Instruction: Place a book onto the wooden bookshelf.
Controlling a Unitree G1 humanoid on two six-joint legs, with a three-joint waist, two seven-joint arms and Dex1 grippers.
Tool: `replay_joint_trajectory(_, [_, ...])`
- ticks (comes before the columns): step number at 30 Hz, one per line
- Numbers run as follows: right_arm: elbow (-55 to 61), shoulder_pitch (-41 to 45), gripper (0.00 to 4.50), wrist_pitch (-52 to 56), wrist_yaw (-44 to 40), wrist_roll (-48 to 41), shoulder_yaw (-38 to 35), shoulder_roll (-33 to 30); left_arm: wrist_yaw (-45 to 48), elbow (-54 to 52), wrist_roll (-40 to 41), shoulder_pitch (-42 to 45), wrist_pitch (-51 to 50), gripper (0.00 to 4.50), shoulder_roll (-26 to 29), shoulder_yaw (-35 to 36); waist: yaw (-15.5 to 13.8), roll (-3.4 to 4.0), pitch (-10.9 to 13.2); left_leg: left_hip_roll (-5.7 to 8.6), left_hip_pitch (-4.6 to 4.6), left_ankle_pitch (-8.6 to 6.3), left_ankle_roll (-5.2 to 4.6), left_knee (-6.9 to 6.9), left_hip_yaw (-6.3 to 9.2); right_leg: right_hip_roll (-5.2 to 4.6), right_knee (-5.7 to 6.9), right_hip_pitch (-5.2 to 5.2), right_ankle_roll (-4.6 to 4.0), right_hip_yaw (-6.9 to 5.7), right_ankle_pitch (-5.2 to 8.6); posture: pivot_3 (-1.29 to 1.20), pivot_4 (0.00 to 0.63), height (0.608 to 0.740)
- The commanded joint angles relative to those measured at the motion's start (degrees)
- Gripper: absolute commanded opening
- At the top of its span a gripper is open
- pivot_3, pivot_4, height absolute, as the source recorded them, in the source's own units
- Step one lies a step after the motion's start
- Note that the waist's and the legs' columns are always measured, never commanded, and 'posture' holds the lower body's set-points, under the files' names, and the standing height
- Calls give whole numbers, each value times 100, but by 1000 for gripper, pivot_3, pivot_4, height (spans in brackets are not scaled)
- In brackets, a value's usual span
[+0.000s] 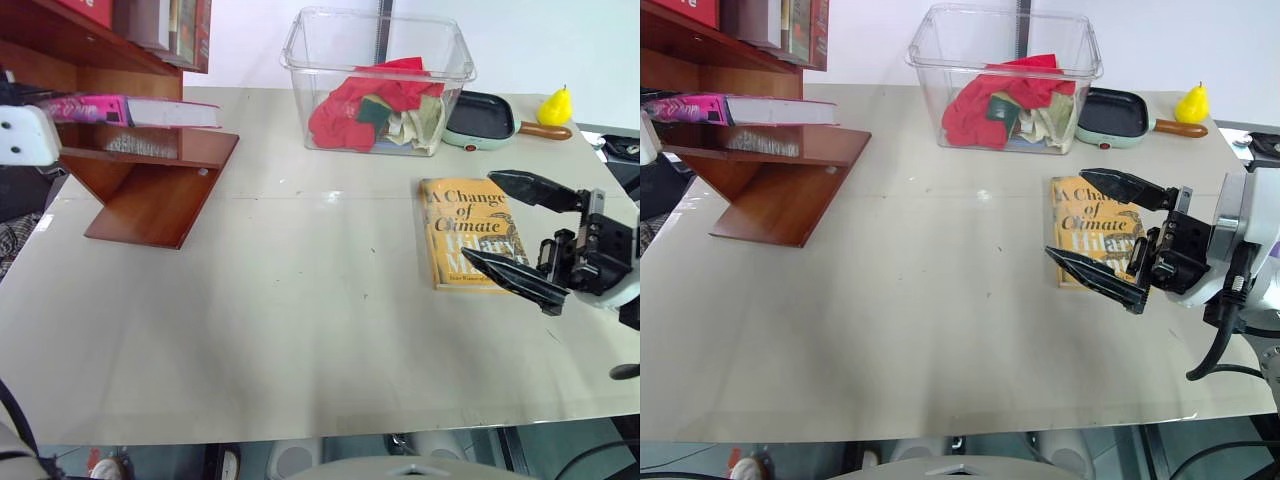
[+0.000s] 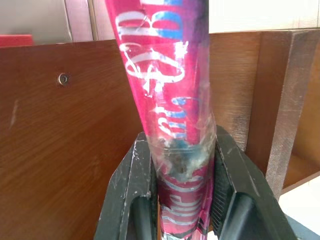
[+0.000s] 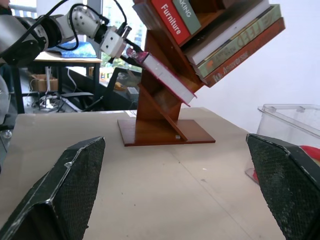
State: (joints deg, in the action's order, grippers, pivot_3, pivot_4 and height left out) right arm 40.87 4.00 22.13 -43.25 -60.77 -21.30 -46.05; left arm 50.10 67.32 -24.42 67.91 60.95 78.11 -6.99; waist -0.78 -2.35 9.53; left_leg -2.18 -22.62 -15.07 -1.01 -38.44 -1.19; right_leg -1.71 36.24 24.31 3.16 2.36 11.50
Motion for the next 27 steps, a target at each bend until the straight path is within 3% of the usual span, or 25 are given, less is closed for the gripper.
replay_joint_trajectory(1, [-37,346,4500,-3,112,-41,-9,21,319,339,215,70,-191,1822,70,51,40,3,2,-1,6,0,0,-2,-2,1,11,0,-1,1,1,0,150,740])
replay_joint_trajectory(4, [-134,535,4500,37,126,-16,77,55,389,355,414,107,-114,3288,102,172,90,-9,-1,-9,18,2,-1,-8,-9,9,31,1,-8,7,22,0,150,740])
replay_joint_trajectory(6, [-229,609,4500,20,24,24,136,81,966,333,956,2,-35,4200,119,401,105,-9,-1,-11,20,2,0,-9,-9,9,35,-1,-13,7,20,0,150,740])
replay_joint_trajectory(7, [-284,642,4500,9,-35,49,166,93,1268,308,1235,-75,-31,4444,130,515,117,-9,-1,-11,19,2,0,-9,-10,8,35,0,-21,8,15,0,150,740])
replay_joint_trajectory(12, [-811,962,4500,-59,-469,207,384,180,3303,-243,3207,-903,-516,4444,258,1501,161,-10,-1,-7,3,2,0,-10,-18,-1,30,10,-28,8,12,0,150,740])
replay_joint_trajectory(16, [-1343,1244,4500,-136,-914,429,566,261,4151,-1154,4499,-2373,-722,4444,302,2404,174,-5,1,-10,-18,1,0,-11,-24,-8,41,38,-9,13,1,0,150,740])
replay_joint_trajectory(19, [-1661,1427,4500,-181,-1194,604,701,353,3855,-1578,4728,-3248,-636,4444,345,3036,166,-4,1,-12,-13,1,0,-9,-24,-9,50,42,-13,12,4,0,150,740])
replay_joint_trajectory(22, [-1872,1551,4500,-188,-1416,722,719,377,3561,-2844,5153,-4178,-1334,4444,97,3712,140,-5,1,-13,-14,2,0,-11,-17,-5,52,42,-16,5,6,0,150,740])
replay_joint_trajectory(25, [-2047,1560,4500,-162,-1467,953,694,294,2878,-5180,5627,-5366,-2893,4444,-399,4188,112,15,-1,-22,-13,2,0,-13,-22,-20,52,37,-28,5,14,0,150,740])
replay_joint_trajectory(27, [-2106,1417,4500,-81,-1208,1609,903,82,1593,-7500,6453,-5860,-4404,4444,-663,3684,80,12,-2,-22,-15,2,0,-20,-33,-33,50,31,-26,4,17,0,150,740])
